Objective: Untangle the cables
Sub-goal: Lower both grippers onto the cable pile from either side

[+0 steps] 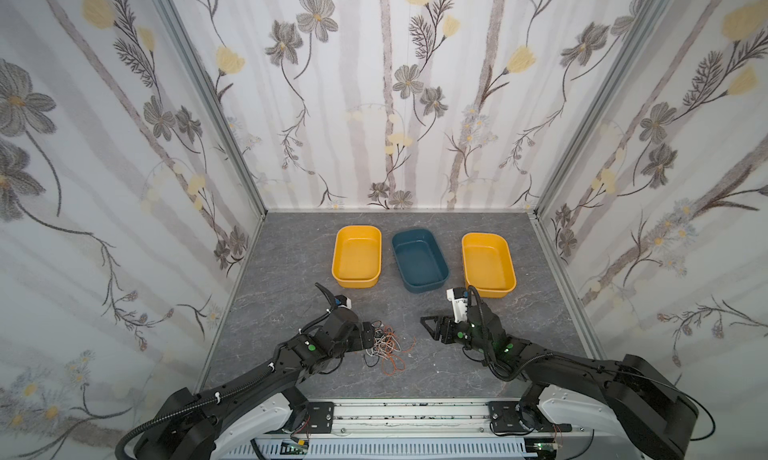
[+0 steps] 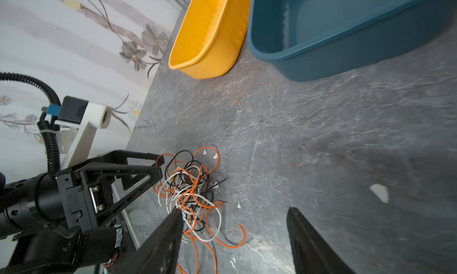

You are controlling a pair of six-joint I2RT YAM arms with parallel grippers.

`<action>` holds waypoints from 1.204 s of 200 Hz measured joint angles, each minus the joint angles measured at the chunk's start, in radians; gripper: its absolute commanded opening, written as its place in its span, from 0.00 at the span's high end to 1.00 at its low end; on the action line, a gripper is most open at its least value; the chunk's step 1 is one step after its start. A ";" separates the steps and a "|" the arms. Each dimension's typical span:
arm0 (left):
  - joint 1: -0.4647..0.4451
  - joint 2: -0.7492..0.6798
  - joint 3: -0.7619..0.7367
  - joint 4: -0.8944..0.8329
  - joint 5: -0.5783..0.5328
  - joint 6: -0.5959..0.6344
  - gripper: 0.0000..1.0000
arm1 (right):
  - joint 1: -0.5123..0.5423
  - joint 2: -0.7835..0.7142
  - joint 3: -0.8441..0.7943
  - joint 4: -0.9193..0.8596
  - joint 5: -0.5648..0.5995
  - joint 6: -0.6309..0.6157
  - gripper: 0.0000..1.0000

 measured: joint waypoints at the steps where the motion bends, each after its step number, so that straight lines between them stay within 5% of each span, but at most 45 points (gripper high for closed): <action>1: -0.001 0.002 0.000 0.002 -0.001 -0.001 0.06 | 0.003 0.004 0.001 0.001 0.000 0.000 0.34; 93: -0.088 0.183 0.005 0.132 -0.025 -0.033 0.20 | 0.123 0.327 0.113 0.032 -0.006 0.032 0.57; 155: -0.089 0.223 0.005 0.192 -0.028 -0.042 0.50 | 0.126 0.352 0.120 0.025 0.005 0.030 0.99; 241: -0.089 0.205 0.022 0.185 -0.033 -0.044 0.78 | 0.124 0.111 0.098 -0.086 0.166 -0.028 1.00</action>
